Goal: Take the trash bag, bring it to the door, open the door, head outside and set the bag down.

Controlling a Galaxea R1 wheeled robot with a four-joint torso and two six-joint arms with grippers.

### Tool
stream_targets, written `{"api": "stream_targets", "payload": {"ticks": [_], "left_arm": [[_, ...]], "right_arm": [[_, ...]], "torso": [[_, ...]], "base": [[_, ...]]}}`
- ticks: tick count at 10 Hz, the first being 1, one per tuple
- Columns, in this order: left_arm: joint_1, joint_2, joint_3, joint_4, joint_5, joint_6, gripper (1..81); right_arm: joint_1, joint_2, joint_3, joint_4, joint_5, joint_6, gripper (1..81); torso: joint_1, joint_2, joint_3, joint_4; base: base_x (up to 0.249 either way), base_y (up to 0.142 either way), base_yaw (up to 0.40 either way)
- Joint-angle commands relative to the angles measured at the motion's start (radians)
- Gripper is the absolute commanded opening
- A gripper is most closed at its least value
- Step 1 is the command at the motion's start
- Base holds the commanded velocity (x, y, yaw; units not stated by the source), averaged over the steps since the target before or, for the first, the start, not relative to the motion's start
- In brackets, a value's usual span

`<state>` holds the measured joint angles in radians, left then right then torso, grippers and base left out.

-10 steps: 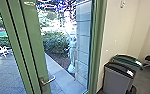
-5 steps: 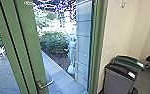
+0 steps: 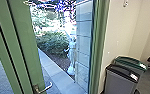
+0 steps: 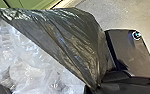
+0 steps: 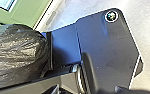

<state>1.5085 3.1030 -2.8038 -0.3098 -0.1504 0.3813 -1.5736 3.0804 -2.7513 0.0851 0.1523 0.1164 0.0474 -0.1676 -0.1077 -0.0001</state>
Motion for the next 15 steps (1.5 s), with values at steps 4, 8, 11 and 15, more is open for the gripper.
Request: {"api": "stream_targets", "payload": {"ticks": [4,8,11,15], "left_arm": [[-0.055,0.004,-0.002,0.009,0.049,0.004,1.0],[-0.055,0.004,-0.002,0.012,0.051,0.005,1.0],[-0.055,0.002,-0.002,0.012,0.051,0.004,1.0],[-0.055,0.0,-0.002,0.012,0.055,0.004,1.0]], "right_arm": [[0.048,0.007,0.003,-0.007,-0.05,-0.003,81.1],[0.048,0.007,0.003,-0.005,-0.051,-0.003,81.1],[0.049,0.007,0.003,-0.007,-0.05,-0.003,81.1],[0.049,0.007,0.003,-0.005,-0.051,-0.003,81.1]], "torso": [[0.0,0.0,0.0,0.0],[0.0,0.0,0.0,0.0],[0.0,0.0,0.0,0.0],[0.0,0.0,0.0,0.0]], "base": [[0.041,0.0,0.0],[0.0,0.0,0.0],[0.0,0.0,0.0],[0.0,0.0,0.0]]}}
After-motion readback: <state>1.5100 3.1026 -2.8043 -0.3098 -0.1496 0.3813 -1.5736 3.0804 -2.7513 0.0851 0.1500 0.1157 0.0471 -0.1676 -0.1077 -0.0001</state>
